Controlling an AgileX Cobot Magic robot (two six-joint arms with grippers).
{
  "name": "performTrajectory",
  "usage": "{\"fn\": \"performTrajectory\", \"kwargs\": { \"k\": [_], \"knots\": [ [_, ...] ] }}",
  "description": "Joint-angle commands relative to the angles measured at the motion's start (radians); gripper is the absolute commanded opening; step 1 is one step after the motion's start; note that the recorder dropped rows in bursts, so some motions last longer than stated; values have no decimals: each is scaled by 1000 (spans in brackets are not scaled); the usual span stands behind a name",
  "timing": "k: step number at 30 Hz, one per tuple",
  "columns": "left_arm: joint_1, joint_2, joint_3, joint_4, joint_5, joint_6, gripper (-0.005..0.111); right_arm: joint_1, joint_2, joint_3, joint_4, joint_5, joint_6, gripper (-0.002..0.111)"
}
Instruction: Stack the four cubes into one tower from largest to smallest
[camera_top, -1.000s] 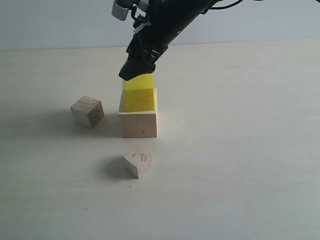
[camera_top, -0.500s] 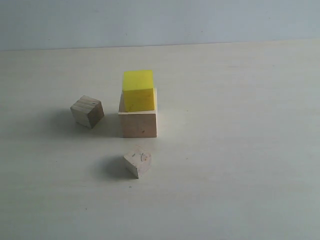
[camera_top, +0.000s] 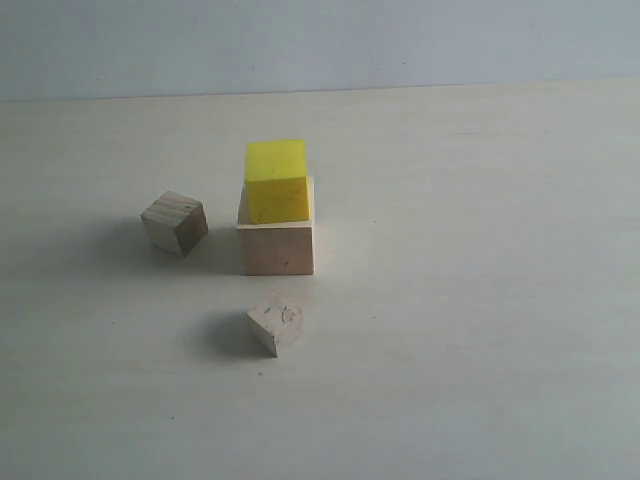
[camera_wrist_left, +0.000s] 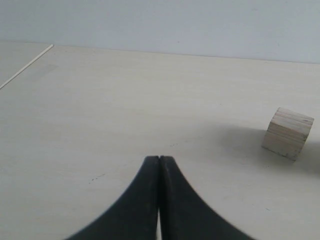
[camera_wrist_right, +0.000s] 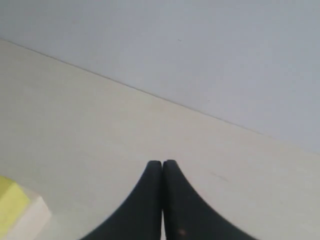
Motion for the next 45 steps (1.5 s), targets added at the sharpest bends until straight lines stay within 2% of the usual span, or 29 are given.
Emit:
{"fn": "performTrajectory", "kwargs": {
  "k": [1, 5, 7, 13, 25, 37, 40, 45],
  "knots": [
    [-7, -6, 3, 2, -11, 0, 0, -163, -149, 162, -29, -81, 54, 0],
    [-7, -6, 3, 2, -11, 0, 0, -311, -309, 261, -29, -130, 75, 0],
    [-7, -6, 3, 2, -11, 0, 0, -337, -364, 289, -27, -125, 75, 0],
    [-7, -6, 3, 2, -11, 0, 0, -337, -398, 306, -25, -51, 53, 0],
    [-7, -6, 3, 2, -11, 0, 0, -337, -398, 306, 220, -56, 58, 0],
    [-7, -6, 3, 2, -17, 0, 0, -337, -398, 306, 220, -56, 58, 0],
    [-7, -6, 3, -17, -119, -3, 0, -337, -398, 306, 221, -50, 58, 0],
    [-7, -6, 3, -200, -481, -26, 0, -337, -398, 306, 221, -45, 58, 0]
  ]
}}
